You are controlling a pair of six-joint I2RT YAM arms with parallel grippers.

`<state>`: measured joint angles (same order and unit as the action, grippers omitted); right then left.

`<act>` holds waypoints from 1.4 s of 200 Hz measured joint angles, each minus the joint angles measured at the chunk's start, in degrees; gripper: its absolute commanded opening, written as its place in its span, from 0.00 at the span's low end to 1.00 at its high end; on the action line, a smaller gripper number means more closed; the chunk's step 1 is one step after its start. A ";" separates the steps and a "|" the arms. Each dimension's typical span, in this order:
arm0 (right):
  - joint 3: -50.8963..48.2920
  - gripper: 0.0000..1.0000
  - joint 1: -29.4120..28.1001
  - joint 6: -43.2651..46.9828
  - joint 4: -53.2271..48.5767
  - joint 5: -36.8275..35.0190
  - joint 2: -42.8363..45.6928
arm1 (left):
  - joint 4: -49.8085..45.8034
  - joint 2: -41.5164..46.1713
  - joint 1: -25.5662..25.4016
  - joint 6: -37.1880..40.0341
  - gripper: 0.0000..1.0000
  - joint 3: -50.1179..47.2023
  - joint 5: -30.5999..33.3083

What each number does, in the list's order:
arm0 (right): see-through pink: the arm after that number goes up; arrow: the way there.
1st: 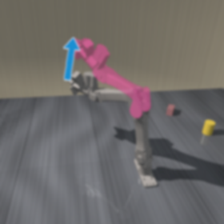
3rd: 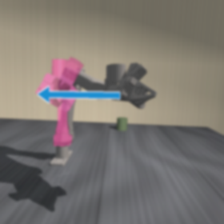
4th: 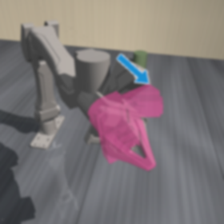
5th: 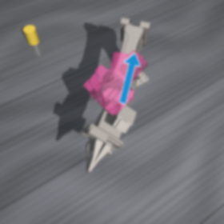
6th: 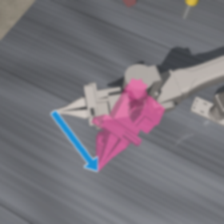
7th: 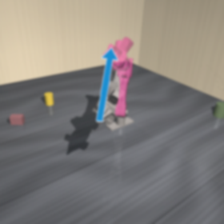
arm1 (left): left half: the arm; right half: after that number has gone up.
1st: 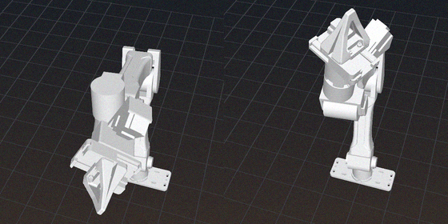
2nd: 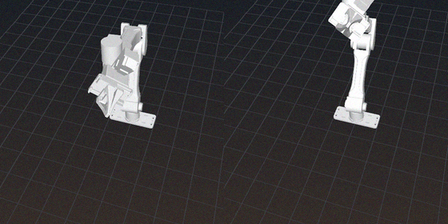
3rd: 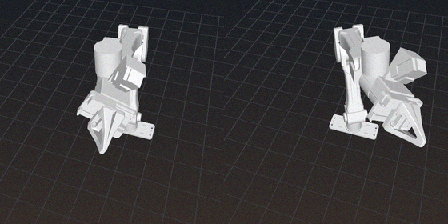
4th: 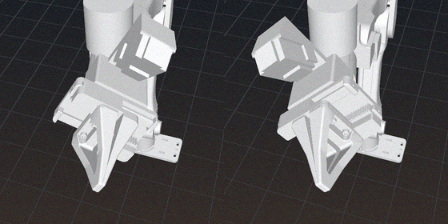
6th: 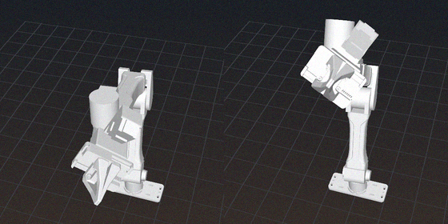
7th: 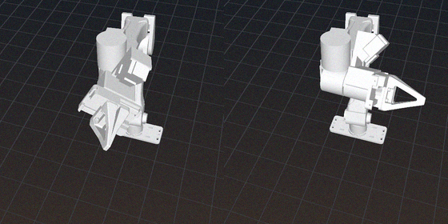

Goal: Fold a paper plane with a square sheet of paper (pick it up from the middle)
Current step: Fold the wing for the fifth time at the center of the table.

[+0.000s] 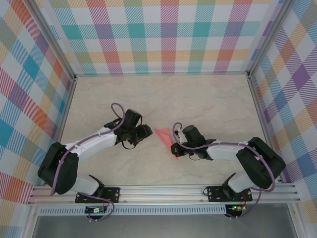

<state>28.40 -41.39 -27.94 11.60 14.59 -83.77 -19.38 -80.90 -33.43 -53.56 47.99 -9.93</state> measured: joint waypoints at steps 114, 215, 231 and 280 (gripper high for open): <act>-0.92 0.00 5.20 -6.67 7.72 12.57 -6.03 | 1.68 -0.02 0.00 0.00 0.55 -0.92 -1.11; -1.79 0.02 8.92 -13.97 14.80 19.47 -10.21 | 3.13 -0.02 0.00 0.00 0.53 -1.86 -1.62; -2.05 0.02 9.20 -15.34 15.37 20.00 -10.69 | 3.87 -0.02 0.00 0.02 0.53 -2.03 -1.97; -2.05 0.02 10.67 -19.30 17.31 22.29 -13.25 | 4.98 -0.02 0.00 0.02 0.52 -2.12 -2.49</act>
<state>26.35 -30.72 -47.24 28.91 36.88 -97.01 -14.39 -80.93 -33.43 -53.54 45.87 -12.43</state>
